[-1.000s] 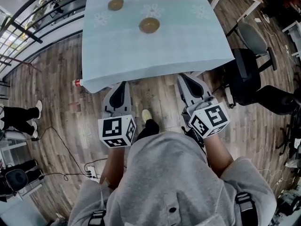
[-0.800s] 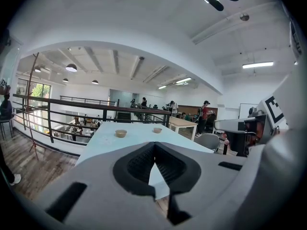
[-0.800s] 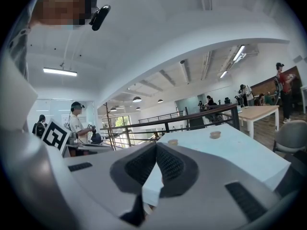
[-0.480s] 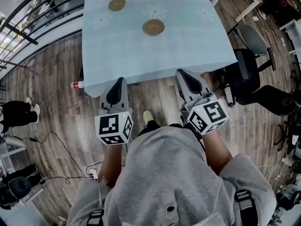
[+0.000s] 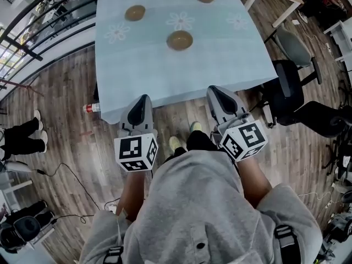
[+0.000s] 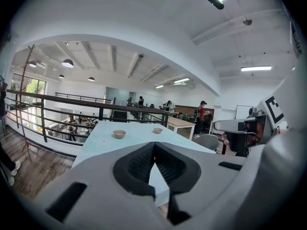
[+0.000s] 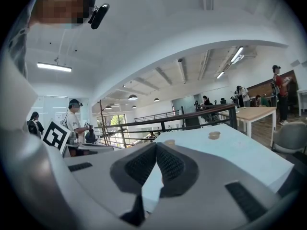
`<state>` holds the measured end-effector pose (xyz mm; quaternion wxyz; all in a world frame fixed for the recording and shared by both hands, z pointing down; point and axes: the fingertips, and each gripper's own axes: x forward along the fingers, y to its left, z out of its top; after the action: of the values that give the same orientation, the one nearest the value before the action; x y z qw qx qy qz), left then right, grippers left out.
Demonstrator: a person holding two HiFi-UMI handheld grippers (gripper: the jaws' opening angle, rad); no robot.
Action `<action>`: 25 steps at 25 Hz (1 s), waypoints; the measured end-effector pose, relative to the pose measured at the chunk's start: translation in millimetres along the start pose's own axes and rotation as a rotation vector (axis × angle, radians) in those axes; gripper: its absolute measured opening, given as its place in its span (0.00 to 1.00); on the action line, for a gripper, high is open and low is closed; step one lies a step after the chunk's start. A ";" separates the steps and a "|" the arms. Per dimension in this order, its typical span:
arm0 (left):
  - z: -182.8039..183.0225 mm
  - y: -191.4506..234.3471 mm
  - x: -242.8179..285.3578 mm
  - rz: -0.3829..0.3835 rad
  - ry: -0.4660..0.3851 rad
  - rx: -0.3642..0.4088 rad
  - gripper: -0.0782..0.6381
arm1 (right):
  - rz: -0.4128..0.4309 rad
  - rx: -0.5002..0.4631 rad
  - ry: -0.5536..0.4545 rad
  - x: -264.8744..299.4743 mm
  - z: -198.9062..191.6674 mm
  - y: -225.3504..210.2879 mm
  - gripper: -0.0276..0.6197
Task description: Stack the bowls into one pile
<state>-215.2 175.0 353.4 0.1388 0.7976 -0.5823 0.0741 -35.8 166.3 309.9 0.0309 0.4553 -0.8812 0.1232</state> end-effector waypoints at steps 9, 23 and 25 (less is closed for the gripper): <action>8.5 9.9 39.0 0.004 0.010 0.020 0.13 | 0.015 0.017 -0.014 38.1 3.2 -25.5 0.08; 47.6 30.3 164.6 0.004 0.039 0.045 0.13 | 0.022 0.032 -0.030 129.6 40.7 -112.4 0.08; 53.8 32.8 179.4 0.002 0.044 0.051 0.13 | 0.022 0.037 -0.027 140.8 44.6 -122.7 0.08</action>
<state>-192.9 -13.8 356.9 0.1312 0.7985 -0.5779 0.1065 -16.0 -24.7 313.4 0.0095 0.4477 -0.8841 0.1335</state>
